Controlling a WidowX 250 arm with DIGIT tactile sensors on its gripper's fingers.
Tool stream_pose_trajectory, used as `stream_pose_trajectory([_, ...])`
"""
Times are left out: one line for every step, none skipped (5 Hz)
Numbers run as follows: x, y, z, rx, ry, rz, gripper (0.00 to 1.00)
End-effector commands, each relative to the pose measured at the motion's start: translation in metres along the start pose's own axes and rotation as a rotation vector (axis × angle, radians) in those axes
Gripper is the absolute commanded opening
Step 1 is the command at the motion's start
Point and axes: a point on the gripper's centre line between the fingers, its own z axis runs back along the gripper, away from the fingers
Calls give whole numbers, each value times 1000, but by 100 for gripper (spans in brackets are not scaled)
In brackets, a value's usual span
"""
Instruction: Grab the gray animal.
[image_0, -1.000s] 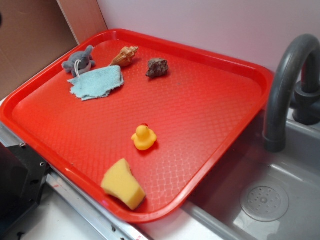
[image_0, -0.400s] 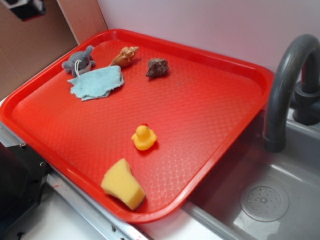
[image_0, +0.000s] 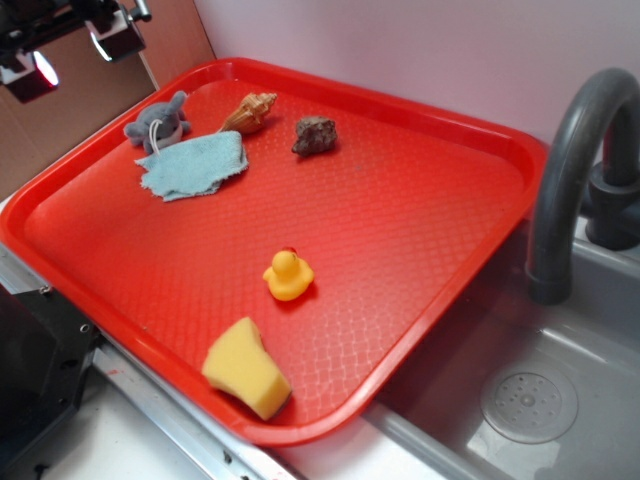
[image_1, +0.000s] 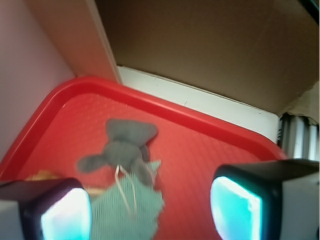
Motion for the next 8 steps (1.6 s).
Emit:
stream_pose_trajectory([33, 2, -35, 46, -25, 94, 100])
stream_pose_trajectory([34, -3, -56, 50, 0, 96, 100])
stream_pose_trajectory([27, -10, -72, 28, 41, 92, 100])
stream_pose_trajectory([21, -13, -87, 14, 78, 86, 100])
stream_pose_trajectory([17, -7, -96, 40, 85, 87, 100])
stream_pose_trajectory([14, -6, -99, 57, 81, 78, 44])
stream_pose_trajectory([12, -6, -96, 62, 65, 74, 0])
stream_pose_trajectory([11, -6, -87, 66, 66, 31, 0])
